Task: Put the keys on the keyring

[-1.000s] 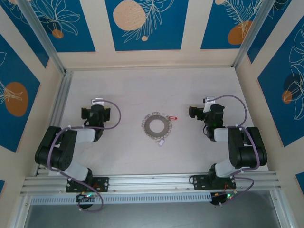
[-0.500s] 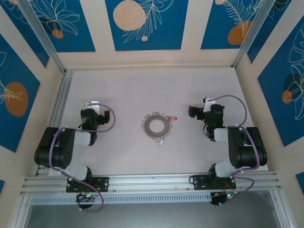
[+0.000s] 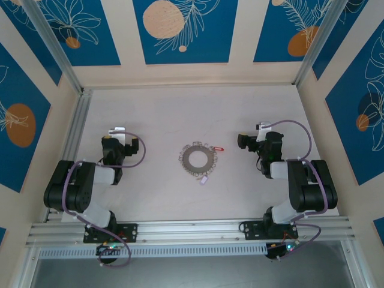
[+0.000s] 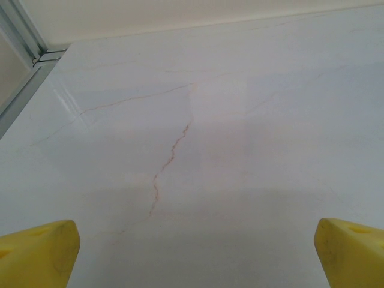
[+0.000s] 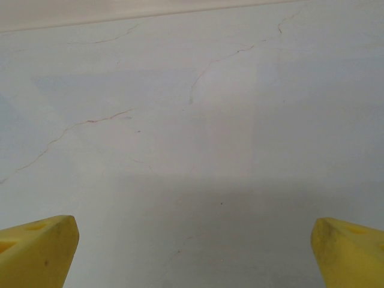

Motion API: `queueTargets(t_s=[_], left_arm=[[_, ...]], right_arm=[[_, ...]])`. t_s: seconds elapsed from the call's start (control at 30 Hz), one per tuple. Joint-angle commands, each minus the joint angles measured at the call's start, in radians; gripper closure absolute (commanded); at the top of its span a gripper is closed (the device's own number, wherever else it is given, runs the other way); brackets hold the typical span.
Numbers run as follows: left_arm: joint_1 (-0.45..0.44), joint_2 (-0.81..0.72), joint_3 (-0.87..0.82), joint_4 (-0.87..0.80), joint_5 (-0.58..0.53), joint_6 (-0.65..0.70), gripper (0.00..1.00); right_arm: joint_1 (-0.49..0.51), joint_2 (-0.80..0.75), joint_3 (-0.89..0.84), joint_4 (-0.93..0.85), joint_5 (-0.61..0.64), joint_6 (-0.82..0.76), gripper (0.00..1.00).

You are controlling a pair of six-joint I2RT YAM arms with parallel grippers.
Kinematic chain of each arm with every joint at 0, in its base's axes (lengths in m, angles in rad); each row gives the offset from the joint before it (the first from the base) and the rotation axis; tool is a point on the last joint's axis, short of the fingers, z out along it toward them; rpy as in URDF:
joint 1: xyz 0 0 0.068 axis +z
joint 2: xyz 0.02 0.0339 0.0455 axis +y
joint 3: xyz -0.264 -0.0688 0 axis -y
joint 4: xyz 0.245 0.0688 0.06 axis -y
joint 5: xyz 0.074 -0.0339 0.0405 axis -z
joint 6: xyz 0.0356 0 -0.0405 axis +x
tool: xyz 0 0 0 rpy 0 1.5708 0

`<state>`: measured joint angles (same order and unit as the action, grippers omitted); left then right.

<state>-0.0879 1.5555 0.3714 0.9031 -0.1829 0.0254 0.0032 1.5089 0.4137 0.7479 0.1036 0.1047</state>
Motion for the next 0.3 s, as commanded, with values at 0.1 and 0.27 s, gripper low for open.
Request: queueTargets(t_s=[0.1, 0.27], left_arm=[[0.007, 0.008, -0.002, 0.044, 0.018, -0.001, 0.00], [0.007, 0.009, -0.002, 0.044, 0.017, -0.001, 0.00]], right_arm=[[-0.007, 0.010, 0.022, 0.022, -0.028, -0.002, 0.01], [-0.007, 0.007, 0.017, 0.030, -0.031, -0.005, 0.01]])
